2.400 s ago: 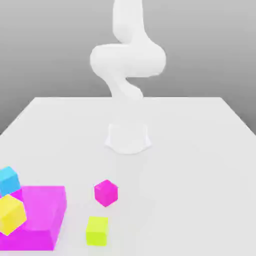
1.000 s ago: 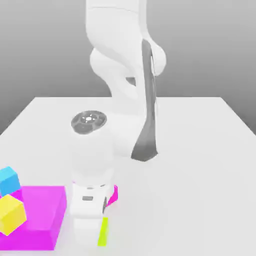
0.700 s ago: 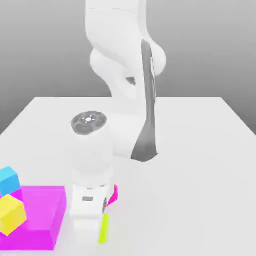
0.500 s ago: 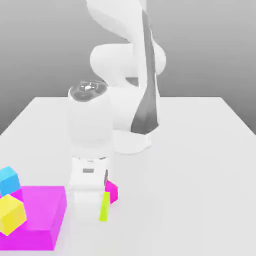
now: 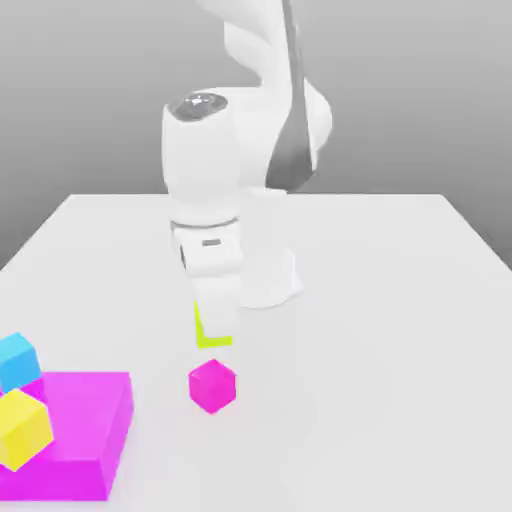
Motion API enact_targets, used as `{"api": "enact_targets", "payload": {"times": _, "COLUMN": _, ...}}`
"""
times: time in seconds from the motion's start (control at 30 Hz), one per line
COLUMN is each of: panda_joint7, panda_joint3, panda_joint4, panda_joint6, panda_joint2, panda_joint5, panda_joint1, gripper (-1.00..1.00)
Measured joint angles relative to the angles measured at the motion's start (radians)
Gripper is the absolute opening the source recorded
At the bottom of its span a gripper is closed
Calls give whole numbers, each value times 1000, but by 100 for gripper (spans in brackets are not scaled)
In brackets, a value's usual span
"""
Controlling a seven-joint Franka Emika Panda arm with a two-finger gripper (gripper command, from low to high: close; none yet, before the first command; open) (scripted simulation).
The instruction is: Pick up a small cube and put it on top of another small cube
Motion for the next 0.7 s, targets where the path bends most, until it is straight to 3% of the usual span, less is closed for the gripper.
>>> {"api": "enact_targets", "payload": {"times": 0.43, "panda_joint7": -161, "panda_joint3": -89, "panda_joint4": 9, "panda_joint6": 92, "panda_joint2": 116, "panda_joint5": 238, "panda_joint1": 159, "gripper": -100}}
{"api": "enact_targets", "payload": {"times": 0.7, "panda_joint7": -224, "panda_joint3": -105, "panda_joint4": 17, "panda_joint6": 149, "panda_joint2": 200, "panda_joint5": 329, "panda_joint1": 203, "gripper": -100}}
